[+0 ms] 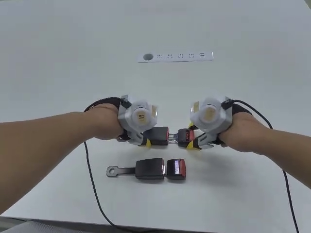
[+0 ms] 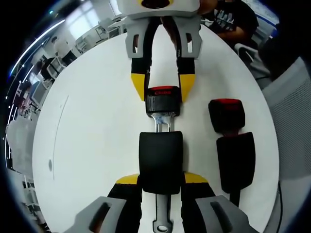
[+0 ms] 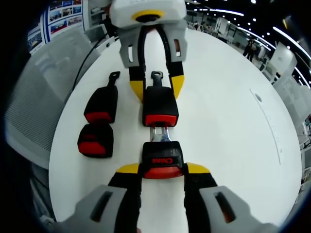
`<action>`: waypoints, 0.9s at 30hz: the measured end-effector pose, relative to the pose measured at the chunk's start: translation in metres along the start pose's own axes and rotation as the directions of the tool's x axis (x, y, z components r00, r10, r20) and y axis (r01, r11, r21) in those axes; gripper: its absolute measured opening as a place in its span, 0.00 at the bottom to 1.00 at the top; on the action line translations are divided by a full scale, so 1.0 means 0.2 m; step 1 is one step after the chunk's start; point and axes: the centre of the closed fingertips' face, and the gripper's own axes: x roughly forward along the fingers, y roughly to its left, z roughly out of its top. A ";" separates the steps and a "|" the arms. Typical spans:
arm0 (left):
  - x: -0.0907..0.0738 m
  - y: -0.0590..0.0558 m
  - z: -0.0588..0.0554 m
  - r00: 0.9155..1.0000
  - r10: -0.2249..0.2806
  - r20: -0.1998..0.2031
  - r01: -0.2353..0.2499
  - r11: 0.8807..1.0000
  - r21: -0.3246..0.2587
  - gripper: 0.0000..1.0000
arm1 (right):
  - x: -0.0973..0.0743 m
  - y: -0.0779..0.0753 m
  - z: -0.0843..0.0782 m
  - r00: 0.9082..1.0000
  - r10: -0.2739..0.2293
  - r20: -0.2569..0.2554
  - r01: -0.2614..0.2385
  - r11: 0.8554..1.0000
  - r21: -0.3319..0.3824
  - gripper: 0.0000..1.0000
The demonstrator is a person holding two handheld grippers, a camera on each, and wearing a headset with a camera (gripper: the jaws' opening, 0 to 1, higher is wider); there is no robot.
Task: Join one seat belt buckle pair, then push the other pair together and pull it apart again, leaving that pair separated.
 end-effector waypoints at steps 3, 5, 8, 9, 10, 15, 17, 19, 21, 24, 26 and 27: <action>0.00 0.00 0.00 1.000 -0.003 0.000 0.003 1.000 -0.004 0.31 | 0.00 0.00 -0.01 1.000 0.003 0.000 -0.003 1.000 0.003 0.32; 0.00 0.00 0.00 1.000 -0.002 0.001 0.002 1.000 -0.004 0.31 | -0.02 -0.01 -0.03 1.000 0.000 -0.004 0.000 1.000 0.003 0.32; 0.00 0.00 0.00 1.000 -0.002 0.001 0.002 1.000 -0.008 0.31 | -0.04 -0.01 -0.06 1.000 -0.003 -0.009 0.003 1.000 0.019 0.32; 0.00 0.00 0.00 1.000 -0.002 0.000 0.002 1.000 -0.011 0.30 | -0.05 -0.02 -0.08 1.000 -0.009 -0.014 0.009 1.000 0.022 0.32; 0.00 0.00 0.00 1.000 -0.002 0.000 0.002 1.000 -0.008 0.31 | -0.07 -0.03 -0.11 1.000 -0.013 -0.023 0.014 0.999 0.034 0.33; 0.00 0.00 0.00 1.000 0.000 -0.002 0.000 1.000 -0.009 0.31 | -0.13 -0.03 -0.20 0.999 -0.016 -0.031 0.018 0.998 0.057 0.33; 0.00 0.00 0.00 1.000 0.000 -0.002 0.000 1.000 -0.009 0.31 | -0.15 -0.03 -0.24 0.999 -0.020 -0.032 0.022 0.998 0.066 0.33; 0.00 0.00 0.00 1.000 0.000 -0.001 0.000 1.000 -0.010 0.31 | -0.17 -0.02 -0.26 0.999 -0.023 -0.033 0.025 0.997 0.070 0.34; 0.00 0.00 0.00 1.000 0.001 -0.001 -0.001 1.000 -0.010 0.31 | -0.19 -0.02 -0.29 0.999 -0.032 -0.037 0.035 0.996 0.076 0.34; 0.00 0.00 0.00 1.000 0.004 0.000 -0.004 1.000 -0.012 0.31 | -0.22 -0.01 -0.32 0.999 -0.035 -0.040 0.038 0.996 0.080 0.34; 0.00 0.00 0.00 1.000 0.004 -0.001 -0.004 1.000 -0.013 0.31 | -0.25 0.00 -0.35 0.998 -0.036 -0.047 0.040 0.996 0.085 0.34; 0.00 0.00 0.00 1.000 0.004 -0.003 -0.004 1.000 -0.014 0.31 | -0.26 0.00 -0.36 0.998 -0.036 -0.052 0.040 0.996 0.084 0.34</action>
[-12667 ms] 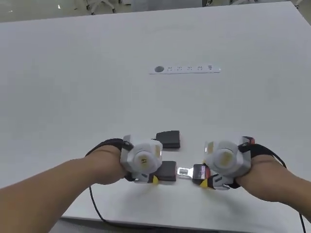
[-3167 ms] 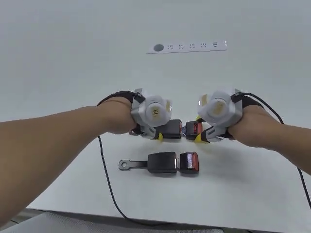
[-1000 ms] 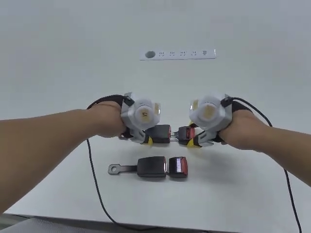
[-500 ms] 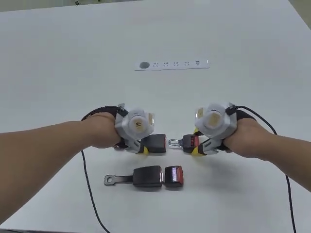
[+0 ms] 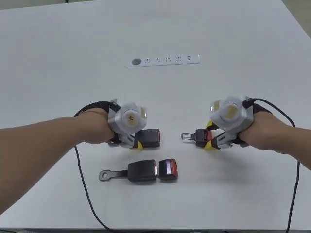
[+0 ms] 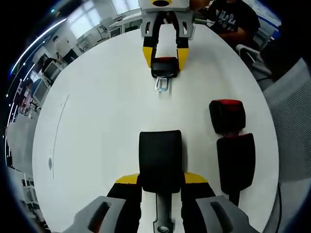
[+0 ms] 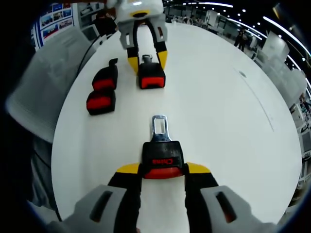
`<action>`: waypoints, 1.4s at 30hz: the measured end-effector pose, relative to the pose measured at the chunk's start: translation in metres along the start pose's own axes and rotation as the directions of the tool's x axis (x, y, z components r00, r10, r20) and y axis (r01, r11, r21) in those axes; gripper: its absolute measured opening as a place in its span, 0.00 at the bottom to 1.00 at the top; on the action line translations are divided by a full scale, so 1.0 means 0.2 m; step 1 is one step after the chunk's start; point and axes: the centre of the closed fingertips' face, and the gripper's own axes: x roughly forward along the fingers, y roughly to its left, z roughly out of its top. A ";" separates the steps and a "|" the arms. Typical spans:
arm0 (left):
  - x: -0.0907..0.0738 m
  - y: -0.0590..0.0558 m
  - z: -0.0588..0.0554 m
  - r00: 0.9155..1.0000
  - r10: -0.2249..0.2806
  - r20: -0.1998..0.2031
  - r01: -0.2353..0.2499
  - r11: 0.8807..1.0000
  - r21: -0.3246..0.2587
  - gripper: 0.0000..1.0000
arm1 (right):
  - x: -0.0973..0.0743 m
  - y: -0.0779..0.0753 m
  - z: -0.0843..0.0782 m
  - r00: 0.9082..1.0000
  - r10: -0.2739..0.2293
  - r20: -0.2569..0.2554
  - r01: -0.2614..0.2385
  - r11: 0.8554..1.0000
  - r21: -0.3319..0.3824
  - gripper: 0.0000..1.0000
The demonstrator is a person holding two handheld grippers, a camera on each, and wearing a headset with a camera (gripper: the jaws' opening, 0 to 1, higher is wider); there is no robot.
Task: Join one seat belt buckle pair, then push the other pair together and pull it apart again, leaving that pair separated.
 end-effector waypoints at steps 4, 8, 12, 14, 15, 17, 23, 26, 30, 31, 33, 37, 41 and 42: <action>0.00 0.00 0.00 1.000 0.005 -0.005 -0.005 1.000 -0.002 0.31 | -0.05 0.02 -0.06 1.000 -0.003 -0.020 0.003 1.000 0.001 0.34; 0.00 0.00 0.00 1.000 0.015 -0.009 -0.015 1.000 -0.018 0.32 | -0.08 0.03 -0.10 0.999 -0.011 -0.040 0.011 1.000 0.005 0.34; 0.00 0.00 0.00 1.000 0.018 -0.010 -0.019 1.000 -0.020 0.32 | -0.09 0.03 -0.11 0.998 -0.017 -0.056 0.019 1.000 0.022 0.35; 0.00 0.00 0.00 1.000 0.017 -0.014 -0.017 1.000 -0.018 0.32 | -0.10 0.03 -0.12 0.998 -0.020 -0.067 0.022 0.999 0.026 0.35; 0.00 0.00 0.00 1.000 0.016 -0.017 -0.017 1.000 -0.018 0.32 | -0.10 0.04 -0.12 0.997 -0.021 -0.072 0.022 1.000 0.018 0.35; 0.00 0.00 0.00 1.000 0.017 -0.023 -0.018 1.000 -0.021 0.32 | -0.10 0.04 -0.12 0.997 -0.022 -0.080 0.023 1.000 0.011 0.35; 0.00 0.00 0.00 0.999 0.025 -0.038 -0.025 0.999 -0.022 0.32 | -0.10 0.04 -0.12 0.995 -0.030 -0.099 0.028 0.999 -0.014 0.36; 0.00 0.00 0.00 0.998 0.029 -0.047 -0.030 0.999 -0.017 0.32 | -0.10 0.03 -0.12 0.993 -0.038 -0.112 0.036 0.999 -0.023 0.36; 0.00 0.00 0.00 0.998 0.034 -0.061 -0.035 0.999 -0.010 0.32 | -0.10 0.01 -0.13 0.988 -0.072 -0.135 0.068 0.997 -0.037 0.41; 0.00 0.00 0.00 0.997 0.037 -0.065 -0.037 0.999 -0.007 0.32 | -0.10 0.00 -0.13 0.988 -0.076 -0.137 0.072 0.997 -0.034 0.42; 0.00 0.00 0.00 0.997 0.040 -0.069 -0.041 0.999 -0.009 0.33 | -0.10 -0.02 -0.14 0.985 -0.090 -0.149 0.087 0.996 -0.023 0.44; -0.01 0.00 0.00 0.997 0.045 -0.068 -0.046 0.999 -0.018 0.33 | -0.09 -0.04 -0.15 0.980 -0.110 -0.163 0.110 0.994 -0.011 0.47; -0.01 0.00 0.00 0.997 0.056 -0.059 -0.059 0.997 -0.048 0.33 | -0.10 -0.05 -0.16 0.977 -0.130 -0.168 0.131 0.991 -0.008 0.49; -0.01 0.01 0.00 0.996 0.063 -0.056 -0.066 0.996 -0.053 0.34 | -0.10 -0.06 -0.16 0.976 -0.142 -0.168 0.142 0.990 -0.008 0.51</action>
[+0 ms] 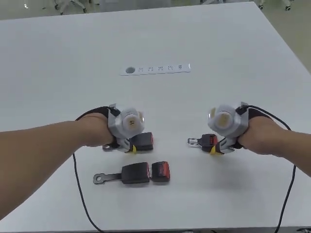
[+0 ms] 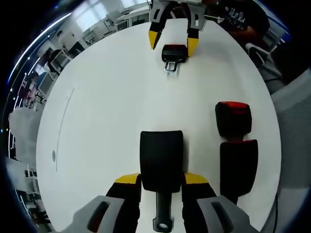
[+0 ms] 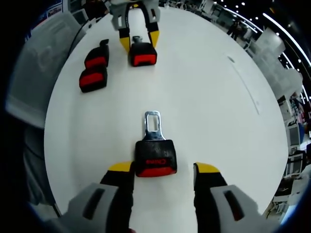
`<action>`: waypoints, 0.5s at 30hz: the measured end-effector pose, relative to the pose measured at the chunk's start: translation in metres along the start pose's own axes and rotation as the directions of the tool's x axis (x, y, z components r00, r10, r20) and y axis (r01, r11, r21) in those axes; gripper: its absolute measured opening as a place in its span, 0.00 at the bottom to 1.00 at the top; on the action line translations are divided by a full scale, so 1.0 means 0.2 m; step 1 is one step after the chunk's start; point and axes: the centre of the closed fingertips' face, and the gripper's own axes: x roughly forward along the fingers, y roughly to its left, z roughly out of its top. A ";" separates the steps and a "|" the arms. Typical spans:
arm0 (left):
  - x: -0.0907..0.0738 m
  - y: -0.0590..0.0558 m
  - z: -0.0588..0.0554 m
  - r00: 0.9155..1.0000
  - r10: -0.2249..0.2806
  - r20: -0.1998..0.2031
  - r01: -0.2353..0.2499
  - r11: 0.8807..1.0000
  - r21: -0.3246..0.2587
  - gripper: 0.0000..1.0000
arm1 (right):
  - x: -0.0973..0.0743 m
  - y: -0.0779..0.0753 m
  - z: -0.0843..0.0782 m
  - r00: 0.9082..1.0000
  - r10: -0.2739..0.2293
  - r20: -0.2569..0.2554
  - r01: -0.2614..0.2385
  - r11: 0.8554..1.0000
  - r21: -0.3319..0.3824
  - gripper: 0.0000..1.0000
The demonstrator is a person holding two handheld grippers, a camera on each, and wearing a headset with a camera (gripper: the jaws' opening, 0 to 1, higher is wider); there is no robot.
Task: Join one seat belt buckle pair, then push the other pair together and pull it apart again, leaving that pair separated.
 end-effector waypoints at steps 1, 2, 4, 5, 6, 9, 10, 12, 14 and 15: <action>0.00 0.01 0.00 1.000 0.016 0.005 -0.016 1.000 -0.010 0.35 | 0.00 -0.01 -0.01 1.000 -0.014 0.000 0.014 1.000 0.007 0.53; -0.01 0.01 -0.01 1.000 0.026 0.010 -0.026 1.000 -0.006 0.37 | -0.01 -0.02 -0.02 1.000 -0.018 0.000 0.018 1.000 0.013 0.56; -0.02 0.00 -0.02 1.000 0.028 0.009 -0.028 1.000 -0.008 0.46 | -0.02 -0.02 -0.05 1.000 -0.025 0.000 0.025 0.999 0.046 0.59; -0.02 -0.01 -0.03 1.000 0.027 0.008 -0.027 1.000 -0.006 0.49 | -0.03 -0.02 -0.05 1.000 -0.029 0.010 0.028 0.998 0.061 0.60; -0.04 -0.02 -0.03 0.999 0.032 0.013 -0.032 0.999 -0.006 0.53 | -0.04 -0.02 -0.05 0.999 -0.037 0.028 0.034 0.995 0.091 0.61; -0.09 -0.03 -0.03 0.997 0.058 0.059 -0.056 0.998 -0.037 0.54 | -0.08 -0.02 -0.04 0.996 -0.052 0.070 0.042 0.989 0.138 0.61; -0.11 -0.03 -0.02 0.994 0.074 0.077 -0.070 0.996 -0.055 0.54 | -0.11 -0.01 -0.04 0.994 -0.060 0.086 0.046 0.987 0.156 0.62; -0.16 -0.02 -0.01 0.989 0.102 0.105 -0.093 0.992 -0.084 0.55 | -0.14 -0.01 -0.03 0.991 -0.079 0.109 0.059 0.982 0.177 0.63; -0.22 -0.02 -0.02 0.982 0.135 0.134 -0.119 0.985 -0.125 0.55 | -0.18 0.02 -0.01 0.983 -0.098 0.157 0.062 0.974 0.219 0.64; -0.27 -0.02 -0.02 0.973 0.169 0.157 -0.145 0.977 -0.155 0.56 | -0.20 0.03 0.00 0.981 -0.102 0.168 0.062 0.971 0.231 0.65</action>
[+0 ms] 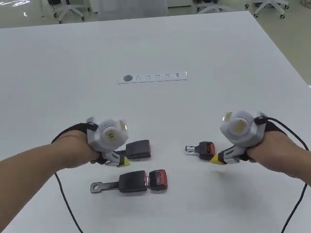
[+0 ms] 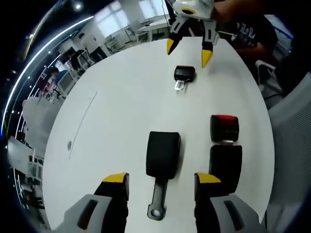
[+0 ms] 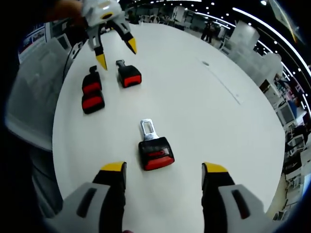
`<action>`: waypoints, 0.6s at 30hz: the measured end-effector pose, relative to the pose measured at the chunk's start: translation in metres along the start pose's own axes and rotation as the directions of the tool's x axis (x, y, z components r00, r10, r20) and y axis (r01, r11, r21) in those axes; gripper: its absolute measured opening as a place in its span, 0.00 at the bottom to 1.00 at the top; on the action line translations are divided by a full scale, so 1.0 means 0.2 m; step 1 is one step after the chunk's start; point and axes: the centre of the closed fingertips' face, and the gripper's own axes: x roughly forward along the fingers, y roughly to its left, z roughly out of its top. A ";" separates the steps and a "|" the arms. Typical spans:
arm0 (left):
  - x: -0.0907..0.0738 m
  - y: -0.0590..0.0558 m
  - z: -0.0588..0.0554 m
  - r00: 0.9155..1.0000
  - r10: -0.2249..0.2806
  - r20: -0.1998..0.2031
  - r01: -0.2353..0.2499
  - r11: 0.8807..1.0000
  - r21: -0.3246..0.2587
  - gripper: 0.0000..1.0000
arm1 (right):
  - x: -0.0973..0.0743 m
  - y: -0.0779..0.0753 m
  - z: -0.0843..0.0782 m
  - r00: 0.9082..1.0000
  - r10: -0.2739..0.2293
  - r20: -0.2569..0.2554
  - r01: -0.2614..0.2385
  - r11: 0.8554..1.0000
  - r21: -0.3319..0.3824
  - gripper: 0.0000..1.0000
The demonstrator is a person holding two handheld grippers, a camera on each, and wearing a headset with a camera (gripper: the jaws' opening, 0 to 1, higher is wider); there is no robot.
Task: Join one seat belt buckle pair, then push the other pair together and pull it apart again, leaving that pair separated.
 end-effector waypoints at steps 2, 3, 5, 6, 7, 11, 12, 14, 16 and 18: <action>-0.04 0.00 0.00 1.000 0.007 0.014 -0.007 1.000 -0.010 0.57 | -0.04 0.03 0.00 1.000 0.000 0.025 -0.001 1.000 0.019 0.65; -0.08 0.00 -0.01 0.999 0.025 0.029 -0.024 0.999 -0.033 0.57 | -0.05 0.04 0.00 0.999 0.001 0.035 -0.002 1.000 0.025 0.66; -0.14 -0.01 -0.03 0.998 0.048 0.052 -0.044 0.997 -0.069 0.57 | -0.07 0.07 -0.01 0.999 0.001 0.051 -0.003 0.999 0.045 0.67; -0.18 -0.01 -0.06 0.996 0.065 0.060 -0.058 0.993 -0.099 0.57 | -0.08 0.08 -0.01 0.998 0.003 0.062 -0.006 0.999 0.054 0.67; -0.20 -0.02 -0.07 0.995 0.072 0.064 -0.064 0.992 -0.112 0.57 | -0.09 0.09 -0.01 0.998 0.002 0.069 -0.007 0.998 0.064 0.69; -0.29 -0.05 -0.16 0.992 0.104 0.072 -0.089 0.980 -0.180 0.60 | -0.14 0.14 -0.02 0.995 0.003 0.097 -0.012 0.995 0.098 0.74; -0.31 -0.07 -0.18 0.992 0.102 0.075 -0.086 0.978 -0.190 0.61 | -0.15 0.16 -0.02 0.995 0.003 0.102 -0.014 0.995 0.103 0.75; -0.34 -0.11 -0.21 0.991 0.107 0.076 -0.088 0.972 -0.218 0.65 | -0.17 0.19 -0.03 0.994 0.005 0.107 -0.016 0.994 0.111 0.76; -0.37 -0.15 -0.24 0.990 0.114 0.079 -0.092 0.965 -0.247 0.67 | -0.18 0.21 -0.04 0.994 0.006 0.110 -0.020 0.992 0.122 0.76; -0.39 -0.18 -0.28 0.990 0.121 0.077 -0.096 0.958 -0.270 0.69 | -0.20 0.24 -0.04 0.994 0.007 0.113 -0.022 0.991 0.129 0.77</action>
